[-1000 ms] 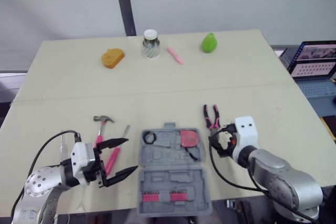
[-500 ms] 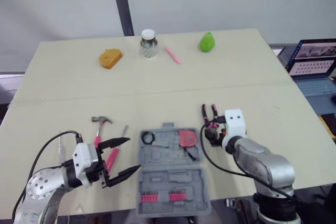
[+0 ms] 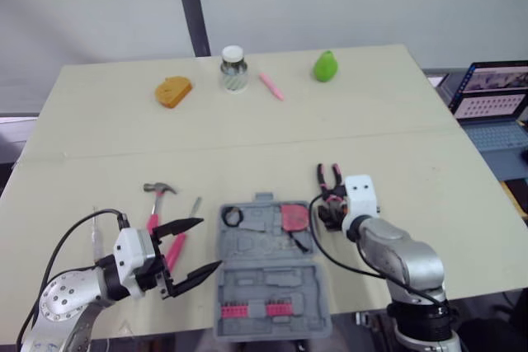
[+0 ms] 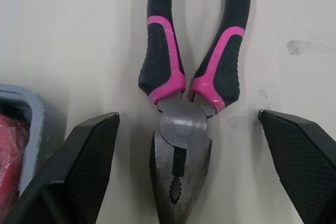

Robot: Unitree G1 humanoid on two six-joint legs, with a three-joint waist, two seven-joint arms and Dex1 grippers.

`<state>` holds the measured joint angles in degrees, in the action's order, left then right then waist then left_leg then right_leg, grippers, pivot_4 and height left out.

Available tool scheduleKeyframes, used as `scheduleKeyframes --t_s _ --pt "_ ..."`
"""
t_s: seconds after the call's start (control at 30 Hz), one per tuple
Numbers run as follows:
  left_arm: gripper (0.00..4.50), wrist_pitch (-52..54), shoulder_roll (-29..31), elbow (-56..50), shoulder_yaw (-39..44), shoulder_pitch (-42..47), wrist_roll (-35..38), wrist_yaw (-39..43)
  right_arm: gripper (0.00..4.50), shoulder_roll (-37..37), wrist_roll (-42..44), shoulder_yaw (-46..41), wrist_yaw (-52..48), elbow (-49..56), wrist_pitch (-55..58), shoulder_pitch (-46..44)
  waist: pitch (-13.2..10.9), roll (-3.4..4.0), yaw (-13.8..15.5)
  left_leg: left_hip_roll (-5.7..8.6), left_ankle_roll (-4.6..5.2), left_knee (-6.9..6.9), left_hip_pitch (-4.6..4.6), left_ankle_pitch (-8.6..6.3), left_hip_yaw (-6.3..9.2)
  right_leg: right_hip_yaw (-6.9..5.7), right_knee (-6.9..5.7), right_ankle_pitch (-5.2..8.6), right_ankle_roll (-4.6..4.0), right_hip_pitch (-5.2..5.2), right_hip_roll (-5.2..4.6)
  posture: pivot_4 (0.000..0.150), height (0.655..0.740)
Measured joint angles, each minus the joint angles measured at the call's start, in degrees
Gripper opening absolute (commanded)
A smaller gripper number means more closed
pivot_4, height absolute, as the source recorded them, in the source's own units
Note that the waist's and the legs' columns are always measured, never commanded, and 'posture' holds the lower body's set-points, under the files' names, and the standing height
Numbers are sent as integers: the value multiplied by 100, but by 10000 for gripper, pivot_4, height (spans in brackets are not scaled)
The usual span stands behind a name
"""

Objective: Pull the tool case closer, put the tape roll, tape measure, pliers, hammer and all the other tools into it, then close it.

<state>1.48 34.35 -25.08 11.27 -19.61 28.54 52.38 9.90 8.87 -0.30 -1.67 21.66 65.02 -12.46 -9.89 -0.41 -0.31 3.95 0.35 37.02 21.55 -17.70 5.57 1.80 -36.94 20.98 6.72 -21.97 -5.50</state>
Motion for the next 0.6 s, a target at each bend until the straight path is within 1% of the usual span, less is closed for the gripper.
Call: scheduleKeyframes --t_s 0.1,0.17,0.2,0.27,0.3,0.33,0.37,0.4,0.6 --pt "45000 89 24 -159 0 6 3 -57 44827 -30 -49 0 0 -1 -1 24 0 0 0 0 0 0 0 0 0 0 0 0 0 0 0 1500 7159" --pt "45000 163 39 -194 0 35 3 -101 39615 -41 -64 -1 0 -1 -1 24 0 0 1 0 -1 0 0 0 0 0 0 0 -1 0 0 1500 7159" --pt "45000 193 43 -196 0 45 3 -118 36565 -53 -75 -3 0 -1 -1 24 0 0 0 0 -1 0 0 1 0 0 0 0 -1 -1 1 1500 7159" --pt "45000 246 47 -210 0 67 4 -154 26997 -76 -93 -3 0 -1 -2 24 0 0 1 0 -1 0 0 0 0 0 0 1 -1 -1 0 1500 7159" --pt "45000 267 47 -234 0 72 3 -161 21358 -90 -100 -3 0 -1 -3 23 0 0 1 0 -1 0 0 0 0 0 0 1 -1 0 0 1500 7159" --pt "45000 282 47 -262 0 76 3 -167 17257 -118 -103 -4 0 -1 -4 23 0 0 2 0 -2 0 0 0 0 0 0 1 -1 0 0 1500 7159" --pt "45000 290 46 -303 0 78 3 -172 12218 -142 -110 -5 4 -1 -6 23 0 0 2 0 -2 -1 0 0 0 0 0 1 -1 0 0 1500 7159" --pt "45000 291 46 -339 -2 84 4 -174 9430 -146 -113 -2 4 -5 -14 19 0 0 2 0 -2 -1 0 0 0 0 0 1 -1 0 0 1500 7159" --pt "45000 300 44 -345 -2 79 2 -178 9536 -152 -113 -4 4 -16 -25 17 0 0 1 0 -2 -1 0 0 0 0 1 1 -2 0 0 1500 7159"
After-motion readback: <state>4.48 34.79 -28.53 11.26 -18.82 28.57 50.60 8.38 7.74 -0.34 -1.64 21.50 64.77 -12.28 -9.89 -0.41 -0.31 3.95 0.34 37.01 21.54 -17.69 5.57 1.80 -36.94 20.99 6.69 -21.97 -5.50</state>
